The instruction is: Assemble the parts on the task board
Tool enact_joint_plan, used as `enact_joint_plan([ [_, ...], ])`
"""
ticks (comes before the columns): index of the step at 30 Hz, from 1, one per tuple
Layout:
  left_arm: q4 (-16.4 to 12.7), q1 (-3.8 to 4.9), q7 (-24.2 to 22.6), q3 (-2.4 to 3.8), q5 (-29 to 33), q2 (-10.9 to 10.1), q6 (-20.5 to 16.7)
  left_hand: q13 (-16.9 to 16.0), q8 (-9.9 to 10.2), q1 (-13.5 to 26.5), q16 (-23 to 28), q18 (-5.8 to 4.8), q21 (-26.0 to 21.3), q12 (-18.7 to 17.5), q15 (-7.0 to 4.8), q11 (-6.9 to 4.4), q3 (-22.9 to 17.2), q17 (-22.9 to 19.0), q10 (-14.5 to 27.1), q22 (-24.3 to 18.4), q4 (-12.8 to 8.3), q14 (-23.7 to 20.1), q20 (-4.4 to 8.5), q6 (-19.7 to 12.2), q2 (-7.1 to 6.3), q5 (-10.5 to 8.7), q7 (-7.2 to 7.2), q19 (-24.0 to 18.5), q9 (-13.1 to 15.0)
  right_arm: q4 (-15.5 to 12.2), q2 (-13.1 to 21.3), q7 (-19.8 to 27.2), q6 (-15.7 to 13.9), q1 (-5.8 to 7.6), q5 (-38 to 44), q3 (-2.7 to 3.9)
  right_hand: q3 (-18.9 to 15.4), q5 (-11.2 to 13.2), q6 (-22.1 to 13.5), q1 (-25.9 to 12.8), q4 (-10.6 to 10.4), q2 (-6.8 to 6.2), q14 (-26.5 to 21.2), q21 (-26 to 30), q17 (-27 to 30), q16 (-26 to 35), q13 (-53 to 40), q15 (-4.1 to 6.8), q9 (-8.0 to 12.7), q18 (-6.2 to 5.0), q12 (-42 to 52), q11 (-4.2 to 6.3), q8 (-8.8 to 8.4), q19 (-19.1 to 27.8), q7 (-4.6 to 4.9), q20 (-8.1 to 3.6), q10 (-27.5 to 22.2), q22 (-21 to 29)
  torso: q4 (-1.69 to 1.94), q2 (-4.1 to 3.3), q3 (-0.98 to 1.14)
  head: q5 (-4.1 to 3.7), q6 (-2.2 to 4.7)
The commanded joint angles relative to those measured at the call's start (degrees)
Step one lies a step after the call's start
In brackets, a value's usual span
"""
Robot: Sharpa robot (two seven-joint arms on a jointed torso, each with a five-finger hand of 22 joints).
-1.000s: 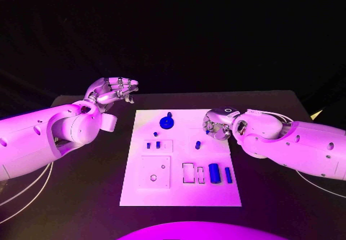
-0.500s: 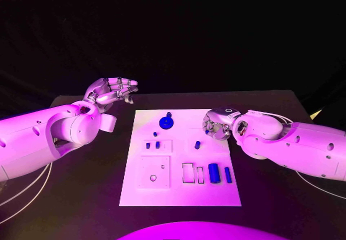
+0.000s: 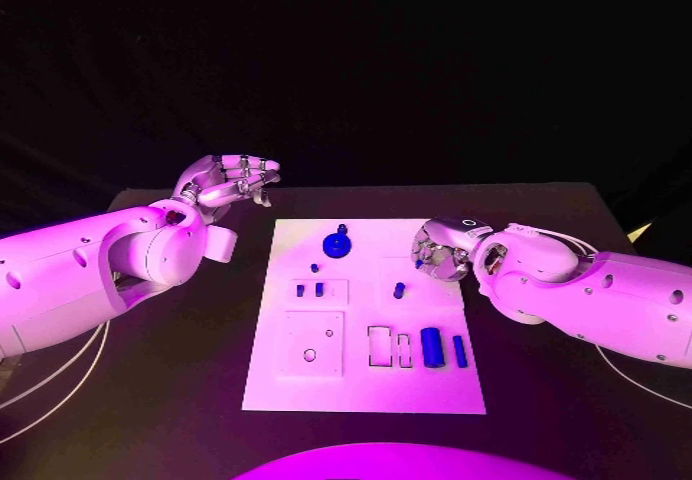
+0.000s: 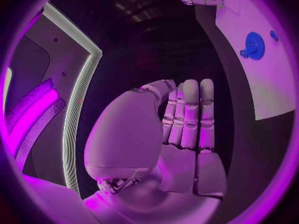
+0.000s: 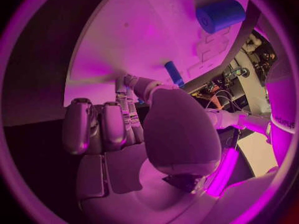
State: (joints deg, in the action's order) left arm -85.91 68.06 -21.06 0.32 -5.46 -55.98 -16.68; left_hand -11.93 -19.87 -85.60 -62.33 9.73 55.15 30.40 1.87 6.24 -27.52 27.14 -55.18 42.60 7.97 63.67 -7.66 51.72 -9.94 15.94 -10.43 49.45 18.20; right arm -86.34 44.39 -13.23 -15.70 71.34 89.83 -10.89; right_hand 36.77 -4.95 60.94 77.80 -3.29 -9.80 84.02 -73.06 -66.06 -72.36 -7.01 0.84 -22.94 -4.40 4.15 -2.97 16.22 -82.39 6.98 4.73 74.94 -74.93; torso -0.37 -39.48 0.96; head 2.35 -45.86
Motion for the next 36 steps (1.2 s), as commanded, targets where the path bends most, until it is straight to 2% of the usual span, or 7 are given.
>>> enact_joint_plan([
  [1, 0.3, 0.04, 0.0, 0.04, -0.2, 0.0, 0.3, 0.1, -0.3, 0.6, 0.3, 0.75, -0.3, 0.1, 0.16, 0.0, 0.0, -0.1, 0.4, -0.1, -0.3, -0.4, -0.09, -0.4, -0.1, -0.07, 0.14, -0.1, 0.1, -0.5, 0.4, 0.0, -0.9, 0.14, -2.1, 0.09, -0.1, -0.4, 0.2, -0.8, -0.1, 0.01, 1.7, -0.2, -0.1, -0.3, -0.1, 0.57, -0.6, 0.99, 0.1, 0.05, 0.29, -0.3, -0.26, -0.01, 0.3, -8.8, -0.01, -0.01, 0.0, 0.22, 0.05],
  [11, 1.0, 0.05, 0.0, 0.04, -0.2, 0.0, 0.2, 0.1, -0.3, 0.6, 0.3, 0.75, -0.4, 0.1, 0.24, 0.09, -0.1, -0.1, 0.7, -0.1, -0.4, -0.5, -0.13, -0.6, -0.12, -0.06, 0.07, -0.1, 0.1, -2.8, 1.9, 0.1, -2.0, 0.6, -2.7, 0.29, -0.2, -0.5, 0.1, -1.2, -0.2, -0.07, 1.7, -0.5, -0.3, -0.5, -0.1, 0.57, -0.7, 1.06, 0.0, 0.05, 0.34, -0.5, -0.29, -0.02, 0.4, -9.0, -0.02, -0.01, -0.05, 0.07, 0.04],
  [18, 1.2, 0.05, 0.0, 0.04, -0.2, 0.1, 0.2, 0.2, -0.3, 0.6, 0.3, 0.75, -0.4, 0.1, 0.25, 0.1, -0.1, -0.1, 0.8, -0.1, -0.5, -0.5, -0.14, -0.7, -0.12, -0.06, 0.06, -0.1, 0.1, -5.4, 2.9, -0.3, -3.0, 0.9, -2.6, 0.53, -0.2, -0.5, 0.1, -1.3, -0.2, -0.09, 1.8, -0.7, -0.5, -0.6, -0.1, 0.58, -0.8, 1.11, 0.0, 0.06, 0.36, -0.6, -0.31, -0.02, 0.4, -9.1, -0.01, 0.03, -0.06, -0.02, 0.18],
  [22, 1.2, 0.05, 0.0, 0.04, -0.2, 0.2, 0.2, 0.2, -0.3, 0.6, 0.3, 0.75, -0.4, 0.1, 0.27, 0.13, -0.1, -0.1, 0.9, -0.1, -0.5, -0.5, -0.15, -0.7, -0.12, -0.06, 0.05, -0.1, 0.1, -7.6, 3.0, -1.2, -3.8, 1.06, -1.9, 0.61, -0.4, -0.7, 0.0, -1.8, -0.2, -0.44, 1.8, -1.0, -0.6, -0.8, -0.1, 0.6, -0.9, 1.15, -0.1, 0.09, 0.45, -0.7, -0.36, -0.04, 0.5, -9.2, 0.0, 0.1, -0.13, 0.03, 0.33],
  [27, 1.3, 0.04, -0.2, 0.03, -0.2, 0.4, 0.4, 0.2, -0.4, 0.8, 0.3, 0.74, -0.4, 0.0, 0.34, 0.21, 0.0, -0.1, 1.1, -0.1, -0.5, -0.6, -0.21, -0.8, -0.18, -0.09, -0.01, -0.1, 0.1, -10.9, 2.6, -2.1, -4.7, 1.12, -0.3, 0.64, -0.5, -1.0, 0.0, -2.3, -0.4, -0.69, 1.9, -0.9, -0.6, -0.9, -0.2, 0.61, -1.1, 1.15, -0.2, 0.1, 0.47, -0.7, -0.4, -0.05, 0.5, -9.2, 0.12, 0.09, -0.04, 0.48, 0.48],
  [29, 1.4, 0.04, -0.2, 0.03, -0.2, 0.5, 0.4, 0.2, -0.4, 0.8, 0.3, 0.74, -0.4, 0.0, 0.34, 0.21, 0.0, -0.1, 1.1, -0.1, -0.5, -0.6, -0.21, -0.8, -0.18, -0.09, -0.01, -0.1, 0.1, -12.3, 1.9, -2.3, -5.0, 1.11, 0.6, 0.65, -0.6, -1.1, -0.1, -2.6, -0.5, -0.74, 1.9, -0.9, -0.6, -1.0, -0.2, 0.61, -1.1, 1.15, -0.2, 0.09, 0.46, -0.7, -0.4, -0.05, 0.5, -9.2, 0.07, 0.06, -0.05, 1.0, 0.59],
  [36, 1.5, 0.03, -0.3, 0.01, -0.2, 0.9, 0.4, 0.2, -0.4, 0.8, 0.3, 0.74, -0.4, 0.0, 0.34, 0.21, 0.0, -0.1, 1.1, -0.1, -0.5, -0.6, -0.21, -0.8, -0.18, -0.09, -0.01, -0.1, 0.1, -14.4, -0.7, -2.5, -5.0, 0.95, 2.2, 0.66, -0.6, -1.2, -0.1, -2.8, -0.6, -0.81, 1.9, -1.0, -0.6, -1.0, -0.2, 0.61, -1.1, 1.16, -0.2, 0.09, 0.44, -0.8, -0.41, -0.05, 0.5, -9.3, -0.02, 0.01, -0.13, 2.14, 0.46],
])
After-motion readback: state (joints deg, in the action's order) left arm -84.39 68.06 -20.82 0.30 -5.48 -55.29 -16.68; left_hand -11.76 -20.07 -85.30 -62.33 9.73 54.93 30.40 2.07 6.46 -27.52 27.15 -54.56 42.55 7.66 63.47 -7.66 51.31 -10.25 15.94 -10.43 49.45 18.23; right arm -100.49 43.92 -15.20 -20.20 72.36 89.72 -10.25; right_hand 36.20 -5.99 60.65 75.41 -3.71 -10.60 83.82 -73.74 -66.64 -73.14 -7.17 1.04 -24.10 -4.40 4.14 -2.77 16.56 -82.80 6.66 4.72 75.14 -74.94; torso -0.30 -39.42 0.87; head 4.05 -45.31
